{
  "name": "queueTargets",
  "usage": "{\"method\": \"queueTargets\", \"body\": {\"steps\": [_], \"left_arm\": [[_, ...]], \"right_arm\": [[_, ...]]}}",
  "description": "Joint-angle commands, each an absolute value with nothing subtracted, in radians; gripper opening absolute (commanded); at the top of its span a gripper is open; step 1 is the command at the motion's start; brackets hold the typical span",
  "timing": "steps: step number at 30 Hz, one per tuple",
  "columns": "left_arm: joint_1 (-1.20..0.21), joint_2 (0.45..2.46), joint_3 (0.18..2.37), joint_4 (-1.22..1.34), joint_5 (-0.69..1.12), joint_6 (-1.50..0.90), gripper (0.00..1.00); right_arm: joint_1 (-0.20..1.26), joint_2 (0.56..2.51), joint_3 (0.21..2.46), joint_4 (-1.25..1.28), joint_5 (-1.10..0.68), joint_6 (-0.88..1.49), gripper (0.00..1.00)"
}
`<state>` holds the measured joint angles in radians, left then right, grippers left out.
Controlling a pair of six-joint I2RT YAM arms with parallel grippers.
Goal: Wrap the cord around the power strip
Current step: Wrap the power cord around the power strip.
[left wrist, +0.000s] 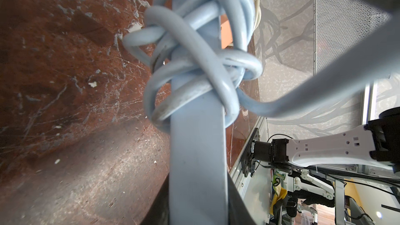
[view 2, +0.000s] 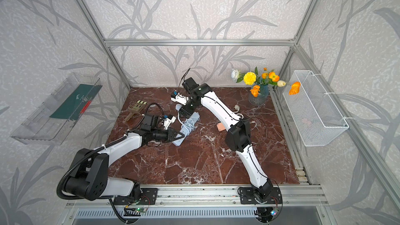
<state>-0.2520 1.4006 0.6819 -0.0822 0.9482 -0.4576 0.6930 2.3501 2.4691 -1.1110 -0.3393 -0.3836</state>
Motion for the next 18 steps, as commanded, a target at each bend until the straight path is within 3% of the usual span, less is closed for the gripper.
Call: {"method": "queueTargets", "body": {"steps": [1, 10, 18], "left_arm": [[-0.247, 1.389, 0.678, 0.043, 1.015, -0.498, 0.0], [-0.247, 1.409, 0.658, 0.179, 1.028, -0.605, 0.0], [-0.244, 1.428, 0.65, 0.214, 1.01, -0.638, 0.0]], "right_arm": [[0.697, 2.389, 2.503, -1.138, -0.293, -0.334, 0.75], [0.723, 2.49, 2.645, -1.199, -0.147, -0.231, 0.71], [0.762, 2.503, 2.645, -1.161, 0.166, -0.236, 0.66]]}}
